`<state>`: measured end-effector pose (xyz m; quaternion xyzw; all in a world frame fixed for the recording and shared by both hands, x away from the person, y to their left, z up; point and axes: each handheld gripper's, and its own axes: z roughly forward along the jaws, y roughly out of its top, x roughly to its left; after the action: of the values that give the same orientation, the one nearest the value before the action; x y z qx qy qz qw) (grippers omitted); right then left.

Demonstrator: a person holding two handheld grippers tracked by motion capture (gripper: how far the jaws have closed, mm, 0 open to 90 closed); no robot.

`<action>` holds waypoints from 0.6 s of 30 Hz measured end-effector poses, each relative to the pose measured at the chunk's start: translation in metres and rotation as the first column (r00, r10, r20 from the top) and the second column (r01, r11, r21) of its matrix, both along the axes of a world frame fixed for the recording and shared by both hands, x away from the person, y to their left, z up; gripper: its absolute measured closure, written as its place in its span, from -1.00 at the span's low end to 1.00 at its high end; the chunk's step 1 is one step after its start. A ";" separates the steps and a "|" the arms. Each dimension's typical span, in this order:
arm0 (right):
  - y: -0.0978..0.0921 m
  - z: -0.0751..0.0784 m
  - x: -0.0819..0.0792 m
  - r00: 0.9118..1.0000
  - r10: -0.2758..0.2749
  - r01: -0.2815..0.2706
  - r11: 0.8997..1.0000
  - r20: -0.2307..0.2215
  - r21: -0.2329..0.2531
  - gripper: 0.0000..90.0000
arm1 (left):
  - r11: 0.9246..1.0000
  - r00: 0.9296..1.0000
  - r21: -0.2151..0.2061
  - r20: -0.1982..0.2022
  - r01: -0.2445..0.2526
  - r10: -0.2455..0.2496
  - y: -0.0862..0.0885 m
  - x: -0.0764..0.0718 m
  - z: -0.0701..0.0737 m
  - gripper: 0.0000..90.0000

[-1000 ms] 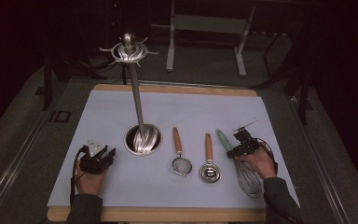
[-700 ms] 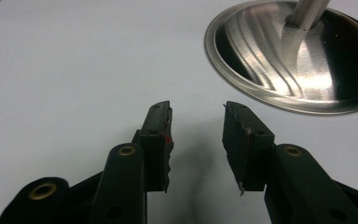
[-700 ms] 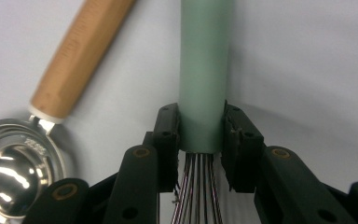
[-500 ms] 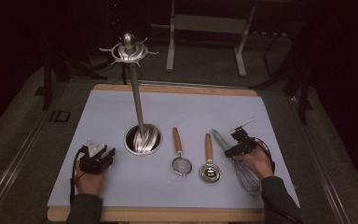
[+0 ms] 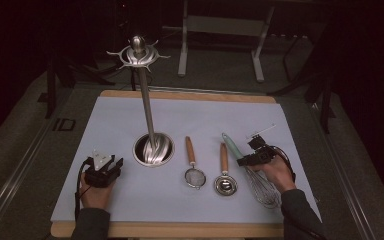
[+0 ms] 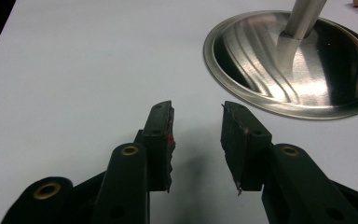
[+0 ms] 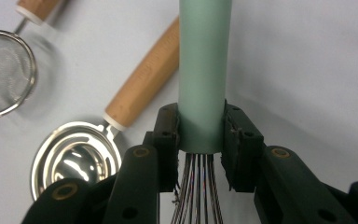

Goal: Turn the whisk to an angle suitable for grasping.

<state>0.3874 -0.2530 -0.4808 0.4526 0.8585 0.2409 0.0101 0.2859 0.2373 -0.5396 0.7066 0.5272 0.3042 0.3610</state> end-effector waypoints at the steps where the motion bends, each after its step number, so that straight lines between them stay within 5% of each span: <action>1: 0.001 0.001 0.000 1.000 0.004 -0.004 1.000 0.006 0.003 0.53 | 1.000 1.000 -0.002 0.000 -0.001 0.001 0.000 0.000 0.000 0.44; 18: 0.010 0.010 -0.004 0.998 0.027 -0.029 0.999 0.060 0.026 0.53 | 1.000 1.000 -0.005 0.003 -0.005 0.005 0.000 0.000 0.000 0.43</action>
<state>0.3836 -0.2435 -0.4707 0.4332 0.8607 0.2659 0.0264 0.2856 0.2376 -0.5395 0.7038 0.5293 0.3047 0.3629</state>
